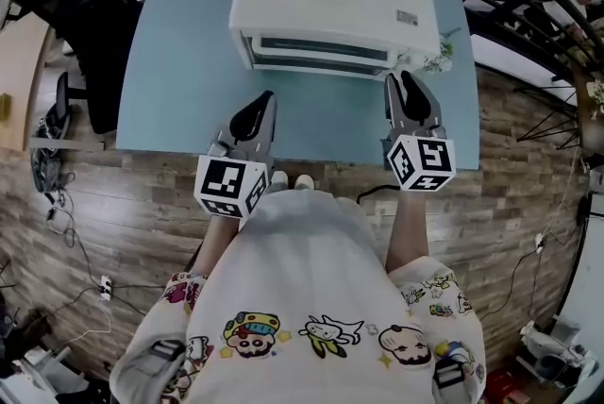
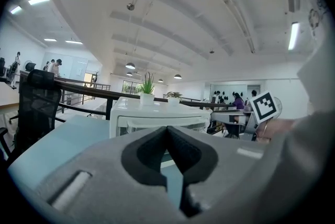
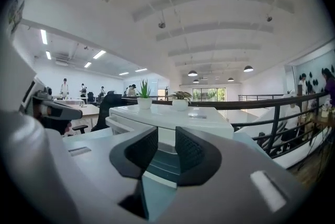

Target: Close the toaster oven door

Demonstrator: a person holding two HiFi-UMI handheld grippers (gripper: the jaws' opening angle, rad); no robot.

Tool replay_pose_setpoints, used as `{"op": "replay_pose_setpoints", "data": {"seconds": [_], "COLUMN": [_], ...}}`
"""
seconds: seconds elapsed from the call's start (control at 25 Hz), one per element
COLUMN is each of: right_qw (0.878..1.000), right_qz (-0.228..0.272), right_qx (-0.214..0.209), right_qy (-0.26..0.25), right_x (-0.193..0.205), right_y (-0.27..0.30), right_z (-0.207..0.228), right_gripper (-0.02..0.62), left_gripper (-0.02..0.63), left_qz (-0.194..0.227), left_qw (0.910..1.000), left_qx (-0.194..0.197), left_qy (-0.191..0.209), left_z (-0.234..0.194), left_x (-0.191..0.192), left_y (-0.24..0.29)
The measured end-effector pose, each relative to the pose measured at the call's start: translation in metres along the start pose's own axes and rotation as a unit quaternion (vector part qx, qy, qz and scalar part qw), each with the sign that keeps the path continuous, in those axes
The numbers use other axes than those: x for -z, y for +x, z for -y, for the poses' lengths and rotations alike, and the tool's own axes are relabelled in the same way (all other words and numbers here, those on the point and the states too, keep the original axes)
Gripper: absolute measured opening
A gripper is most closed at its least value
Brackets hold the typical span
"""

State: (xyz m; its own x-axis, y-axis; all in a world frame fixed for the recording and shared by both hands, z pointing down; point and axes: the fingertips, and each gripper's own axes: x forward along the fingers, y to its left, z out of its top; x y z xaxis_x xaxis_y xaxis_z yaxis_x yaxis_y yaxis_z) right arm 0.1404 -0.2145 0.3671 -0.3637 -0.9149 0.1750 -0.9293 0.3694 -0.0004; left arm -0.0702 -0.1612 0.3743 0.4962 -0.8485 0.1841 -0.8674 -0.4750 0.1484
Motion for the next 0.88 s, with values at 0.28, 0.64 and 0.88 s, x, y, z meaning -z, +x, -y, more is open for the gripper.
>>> {"op": "replay_pose_setpoints", "data": {"seconds": [0.28,0.64,0.88], "right_qw": [1.000,1.000,1.000], "right_qz": [0.009,-0.001,-0.008], "right_qx": [-0.006,-0.014,-0.012], "right_qy": [-0.023,-0.010,-0.008], "right_x": [0.011,0.039,0.052], "right_y": [-0.042,-0.081,-0.094], "right_z": [-0.020,-0.037,-0.041], "right_gripper": [0.083,0.009,0.008], "left_gripper": [0.000,0.000,0.000], "left_qz": [-0.013,-0.029,-0.039], "left_qw": [0.9997,0.9992,0.9988], "left_qx": [0.018,0.028,0.027], "left_qy": [0.006,0.006,0.006], "left_z": [0.020,0.037,0.038], "left_x": [0.010,0.028,0.039], "left_y": [-0.011,-0.027,-0.033]}}
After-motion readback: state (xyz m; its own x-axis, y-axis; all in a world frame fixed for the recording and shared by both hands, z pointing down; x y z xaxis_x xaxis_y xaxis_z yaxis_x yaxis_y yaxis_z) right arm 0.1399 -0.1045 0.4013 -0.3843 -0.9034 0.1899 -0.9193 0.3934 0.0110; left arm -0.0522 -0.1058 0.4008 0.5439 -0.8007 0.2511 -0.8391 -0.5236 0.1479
